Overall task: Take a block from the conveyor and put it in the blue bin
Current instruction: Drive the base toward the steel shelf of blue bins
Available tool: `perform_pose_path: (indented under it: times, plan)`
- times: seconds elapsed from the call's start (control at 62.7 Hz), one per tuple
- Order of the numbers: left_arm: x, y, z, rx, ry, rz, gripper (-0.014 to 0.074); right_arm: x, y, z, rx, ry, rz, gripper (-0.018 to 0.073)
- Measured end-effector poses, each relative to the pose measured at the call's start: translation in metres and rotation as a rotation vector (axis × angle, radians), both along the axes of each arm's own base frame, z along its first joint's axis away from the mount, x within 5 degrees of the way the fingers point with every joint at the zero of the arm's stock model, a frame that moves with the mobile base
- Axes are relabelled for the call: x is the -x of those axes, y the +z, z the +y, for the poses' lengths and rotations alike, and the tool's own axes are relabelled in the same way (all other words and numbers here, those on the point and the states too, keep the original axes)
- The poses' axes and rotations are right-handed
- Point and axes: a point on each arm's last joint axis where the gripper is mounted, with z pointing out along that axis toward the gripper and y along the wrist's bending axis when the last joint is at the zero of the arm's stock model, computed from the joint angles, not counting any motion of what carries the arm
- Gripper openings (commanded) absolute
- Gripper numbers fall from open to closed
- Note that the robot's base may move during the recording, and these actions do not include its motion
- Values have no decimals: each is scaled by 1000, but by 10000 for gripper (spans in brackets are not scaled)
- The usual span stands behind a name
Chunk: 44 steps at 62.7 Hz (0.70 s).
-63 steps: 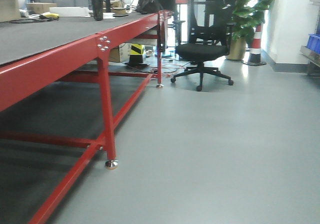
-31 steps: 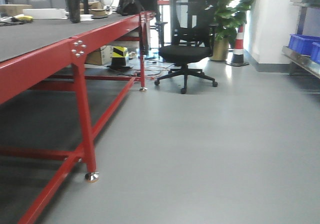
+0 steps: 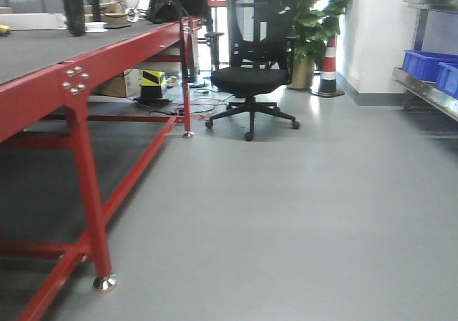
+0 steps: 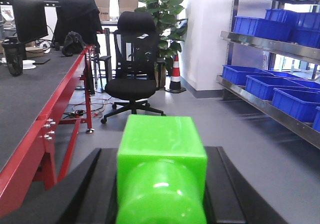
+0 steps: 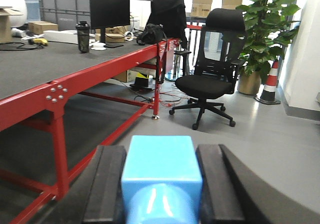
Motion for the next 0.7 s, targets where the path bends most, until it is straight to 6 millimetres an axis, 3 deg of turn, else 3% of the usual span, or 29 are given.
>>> perform_pose_path:
  times: [0.702]
  plan:
    - [0, 0, 0, 0, 0, 0, -111, 0, 0, 0, 0, 0, 0, -167]
